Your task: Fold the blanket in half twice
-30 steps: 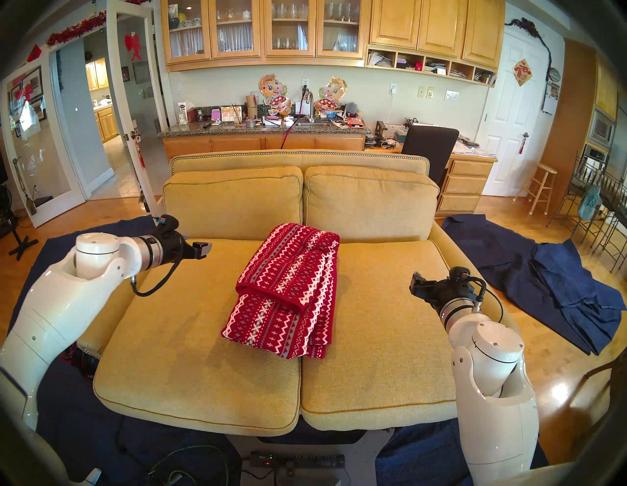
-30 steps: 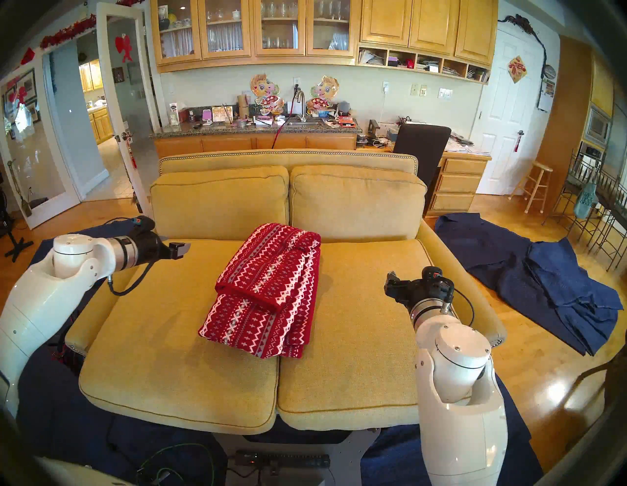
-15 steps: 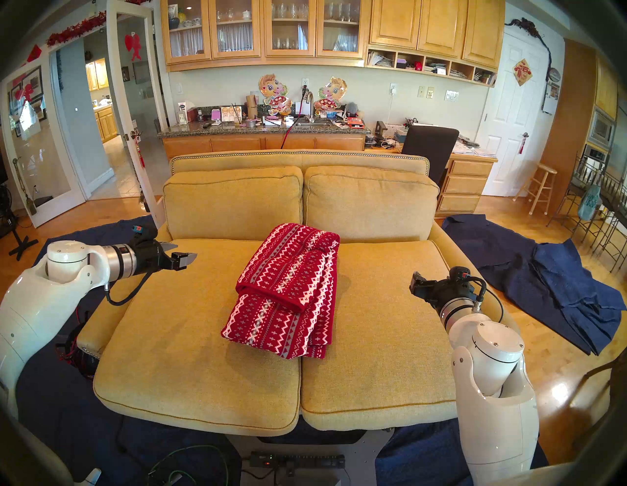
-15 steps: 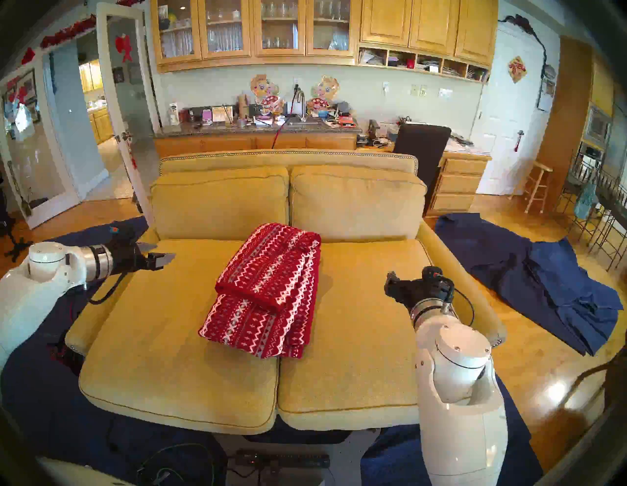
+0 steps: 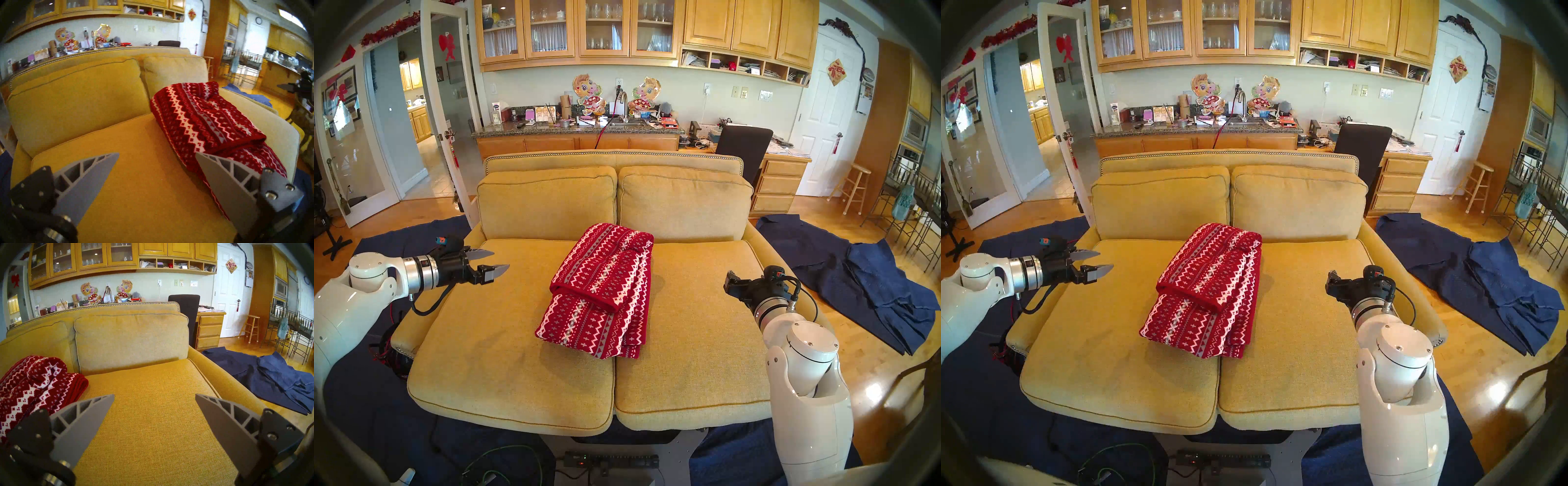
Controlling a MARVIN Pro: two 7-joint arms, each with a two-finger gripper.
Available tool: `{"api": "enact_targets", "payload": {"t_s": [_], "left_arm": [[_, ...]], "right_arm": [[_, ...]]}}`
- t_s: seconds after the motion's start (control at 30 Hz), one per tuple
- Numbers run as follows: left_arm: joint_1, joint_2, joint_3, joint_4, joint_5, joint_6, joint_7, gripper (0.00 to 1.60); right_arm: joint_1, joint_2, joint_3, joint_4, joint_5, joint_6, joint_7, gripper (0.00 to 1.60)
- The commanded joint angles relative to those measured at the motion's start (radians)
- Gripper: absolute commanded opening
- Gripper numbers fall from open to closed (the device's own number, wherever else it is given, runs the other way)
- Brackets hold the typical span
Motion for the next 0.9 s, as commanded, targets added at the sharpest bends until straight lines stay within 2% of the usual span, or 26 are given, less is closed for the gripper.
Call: {"api": "enact_targets", "payload": {"t_s": [0.0, 0.2, 0.33, 0.87], "left_arm": [[-0.108, -0.051, 0.034, 0.073, 0.051, -0.106, -0.091, 1.60], [-0.144, -0.116, 0.034, 0.104, 0.077, -0.095, -0.055, 1.60], [-0.188, -0.145, 0.049, 0.135, 0.094, -0.088, -0.060, 1.60], [-0.272, -0.172, 0.080, 0.211, 0.160, -0.089, -0.131, 1.60]], "right_arm": [[0.017, -0.002, -0.001, -0.040, 0.001, -0.008, -0.001, 1.60], [0.017, -0.002, -0.001, -0.040, 0.001, -0.008, -0.001, 1.60], [0.017, -0.002, -0.001, -0.040, 0.001, -0.008, -0.001, 1.60], [0.016, -0.003, -0.001, -0.042, 0.001, -0.008, -0.001, 1.60]]}}
